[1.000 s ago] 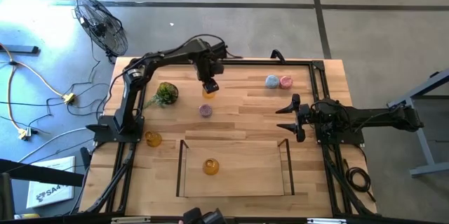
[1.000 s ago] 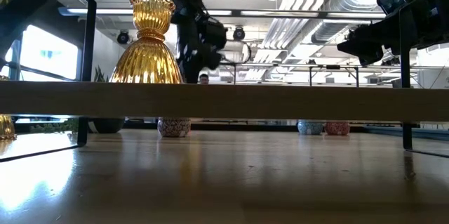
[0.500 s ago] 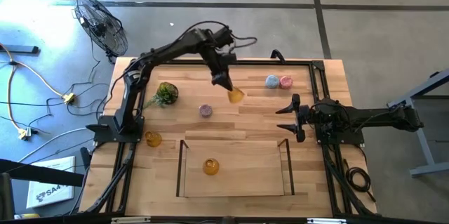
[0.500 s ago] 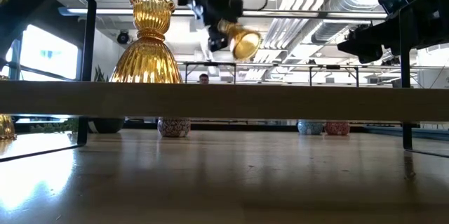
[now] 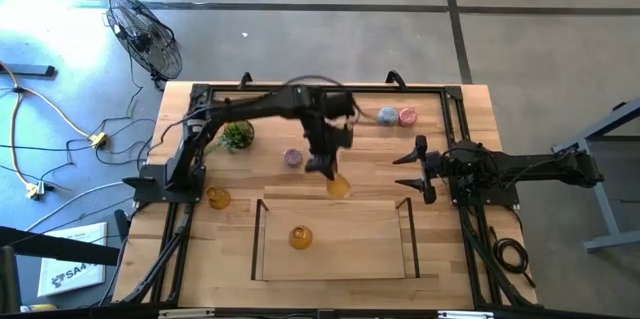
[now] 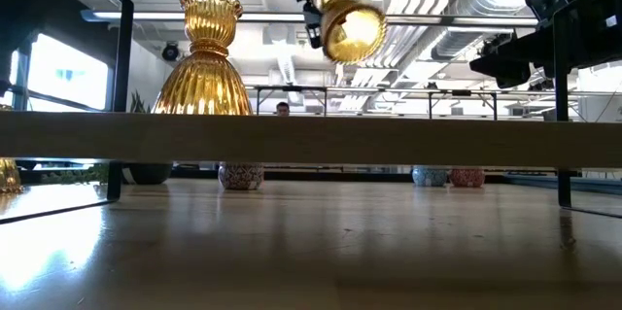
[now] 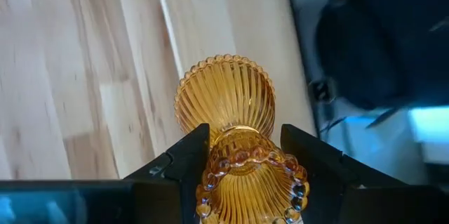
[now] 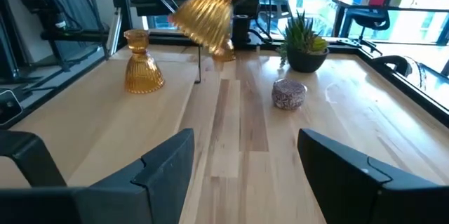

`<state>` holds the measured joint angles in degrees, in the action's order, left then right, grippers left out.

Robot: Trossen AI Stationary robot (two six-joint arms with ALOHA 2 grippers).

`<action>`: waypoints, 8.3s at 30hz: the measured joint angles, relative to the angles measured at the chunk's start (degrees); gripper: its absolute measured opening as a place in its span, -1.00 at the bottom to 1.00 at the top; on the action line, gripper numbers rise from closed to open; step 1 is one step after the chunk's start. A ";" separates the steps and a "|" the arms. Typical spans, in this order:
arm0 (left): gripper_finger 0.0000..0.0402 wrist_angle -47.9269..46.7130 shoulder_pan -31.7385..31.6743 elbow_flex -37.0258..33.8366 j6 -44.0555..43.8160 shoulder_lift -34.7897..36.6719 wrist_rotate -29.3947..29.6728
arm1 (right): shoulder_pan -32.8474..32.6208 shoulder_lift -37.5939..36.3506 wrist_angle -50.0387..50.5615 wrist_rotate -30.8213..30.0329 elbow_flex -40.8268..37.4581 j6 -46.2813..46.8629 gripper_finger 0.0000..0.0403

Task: Pick & Place candle stick holders
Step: Put the top gold glass candle holder on the shelf, then put the pink scented candle on the shelf

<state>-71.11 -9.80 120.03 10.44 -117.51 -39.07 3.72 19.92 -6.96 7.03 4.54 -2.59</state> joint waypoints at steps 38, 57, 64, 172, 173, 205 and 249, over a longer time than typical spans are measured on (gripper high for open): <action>-0.21 21.29 20.80 -17.82 -19.74 -0.07 10.75 | -0.85 -0.01 -4.12 3.87 0.02 2.75 0.24; -0.20 21.87 21.93 -19.45 -23.39 0.26 12.78 | -13.71 -0.02 -4.81 -5.95 0.00 2.23 0.24; -0.20 18.27 22.68 -19.43 -24.25 0.26 13.93 | -15.30 -0.02 -4.86 -8.12 0.00 1.56 0.24; -0.14 -3.43 24.06 -8.76 -21.25 0.00 19.31 | -15.47 -0.01 -6.17 -6.82 0.00 2.36 -0.01; -0.14 -2.72 24.06 -8.76 -21.37 0.00 19.30 | -15.47 -0.01 -6.17 -6.82 0.00 2.34 -0.01; -0.14 3.49 27.19 -12.26 -21.06 -2.36 21.85 | -15.47 0.01 -5.86 -6.82 0.00 2.60 -0.01; -0.14 3.07 27.05 11.16 -9.60 -2.34 42.33 | -15.47 0.01 -12.19 -8.07 0.00 0.09 -0.01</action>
<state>-68.04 17.26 131.19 0.83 -119.85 3.26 -11.75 19.92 -19.14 -1.04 4.54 -2.50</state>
